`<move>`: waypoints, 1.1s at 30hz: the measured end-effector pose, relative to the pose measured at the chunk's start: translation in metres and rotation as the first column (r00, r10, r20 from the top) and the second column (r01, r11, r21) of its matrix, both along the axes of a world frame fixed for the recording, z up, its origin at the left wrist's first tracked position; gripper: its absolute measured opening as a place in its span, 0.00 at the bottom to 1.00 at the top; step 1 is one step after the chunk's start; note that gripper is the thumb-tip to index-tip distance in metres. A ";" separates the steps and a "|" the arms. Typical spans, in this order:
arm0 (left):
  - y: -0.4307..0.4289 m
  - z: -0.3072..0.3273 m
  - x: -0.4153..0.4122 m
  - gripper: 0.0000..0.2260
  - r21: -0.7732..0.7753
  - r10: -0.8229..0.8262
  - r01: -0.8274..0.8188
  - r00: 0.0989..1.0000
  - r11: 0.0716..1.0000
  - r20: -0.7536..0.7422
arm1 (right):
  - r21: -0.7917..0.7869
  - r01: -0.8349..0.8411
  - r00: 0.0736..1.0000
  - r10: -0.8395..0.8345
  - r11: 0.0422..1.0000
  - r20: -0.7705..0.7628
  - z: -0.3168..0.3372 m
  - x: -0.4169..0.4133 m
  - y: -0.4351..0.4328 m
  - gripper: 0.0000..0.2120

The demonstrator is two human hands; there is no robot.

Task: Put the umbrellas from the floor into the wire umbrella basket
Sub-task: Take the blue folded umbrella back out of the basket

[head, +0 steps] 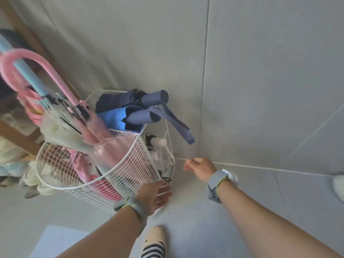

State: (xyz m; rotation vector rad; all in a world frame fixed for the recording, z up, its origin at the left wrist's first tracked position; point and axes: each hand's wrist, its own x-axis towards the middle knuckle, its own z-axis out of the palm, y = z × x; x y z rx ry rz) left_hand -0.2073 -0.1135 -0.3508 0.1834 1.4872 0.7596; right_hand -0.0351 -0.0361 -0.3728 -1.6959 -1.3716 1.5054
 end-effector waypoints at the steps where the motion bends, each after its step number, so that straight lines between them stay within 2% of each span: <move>1: -0.002 0.008 -0.001 0.05 0.010 0.010 -0.010 1.000 1.000 0.011 | 0.016 0.005 1.000 -0.004 1.000 -0.007 0.009 0.004 0.000 0.12; 4: -0.007 0.031 0.001 0.06 0.037 0.027 -0.029 0.999 0.999 0.040 | 0.075 0.019 1.000 -0.017 0.997 -0.021 0.042 0.013 -0.001 0.09; 7: -0.009 0.053 0.009 0.09 0.062 0.017 -0.023 0.996 0.998 0.083 | 0.103 0.029 0.999 -0.025 0.994 -0.036 0.074 0.018 0.003 0.11; 12: -0.009 0.082 0.016 0.10 0.108 0.032 -0.051 0.985 0.993 0.171 | 0.177 0.037 0.997 -0.048 0.984 0.058 0.123 0.016 0.000 0.10; 14: -0.008 0.092 0.016 0.07 0.116 0.040 -0.065 0.978 0.991 0.206 | 0.291 0.091 0.986 -0.128 0.952 0.108 0.148 0.014 0.000 0.08; 17: -0.007 0.105 0.016 0.04 0.130 0.049 -0.084 0.967 0.988 0.250 | 0.458 0.174 0.981 -0.195 0.872 -0.001 0.200 -0.002 0.004 0.08; 19: -0.007 0.109 0.017 0.05 0.136 0.052 -0.089 0.966 0.987 0.253 | 0.514 0.093 0.994 -0.109 0.853 0.001 0.233 -0.023 0.006 0.14; 20: -0.009 0.110 0.016 0.04 0.135 0.051 -0.087 0.967 0.987 0.248 | 0.517 -0.006 0.997 -0.032 0.856 0.065 0.245 -0.036 0.006 0.17; 21: -0.011 0.111 0.016 0.04 0.131 0.051 -0.085 0.969 0.988 0.242 | 0.503 -0.152 0.979 0.058 0.851 0.197 0.254 -0.050 0.008 0.21; 22: -0.012 0.111 0.016 0.04 0.128 0.051 -0.083 0.970 0.988 0.238 | 0.463 -0.323 0.915 0.148 0.825 0.376 0.260 -0.063 0.008 0.25; 24: -0.013 0.111 0.015 0.03 0.130 0.049 -0.082 0.969 0.988 0.242 | 0.313 -0.580 0.682 0.238 0.752 0.692 0.263 -0.085 0.012 0.24; 26: -0.011 0.112 0.013 0.04 0.133 0.059 -0.096 0.965 0.987 0.254 | 0.202 -0.688 0.485 0.234 0.697 0.843 0.258 -0.102 0.017 0.23; 28: -0.010 0.113 0.012 0.05 0.130 0.066 -0.103 0.963 0.986 0.263 | 0.165 -0.729 0.384 0.198 0.665 0.902 0.252 -0.110 0.021 0.26; 30: -0.009 0.112 0.011 0.05 0.126 0.066 -0.101 0.964 0.987 0.256 | 0.182 -0.707 0.439 0.222 0.684 0.871 0.247 -0.102 0.023 0.24; 33: -0.007 0.110 0.012 0.05 0.135 0.060 -0.095 0.968 0.986 0.245 | 0.261 -0.593 0.681 0.302 0.761 0.667 0.240 -0.055 0.020 0.19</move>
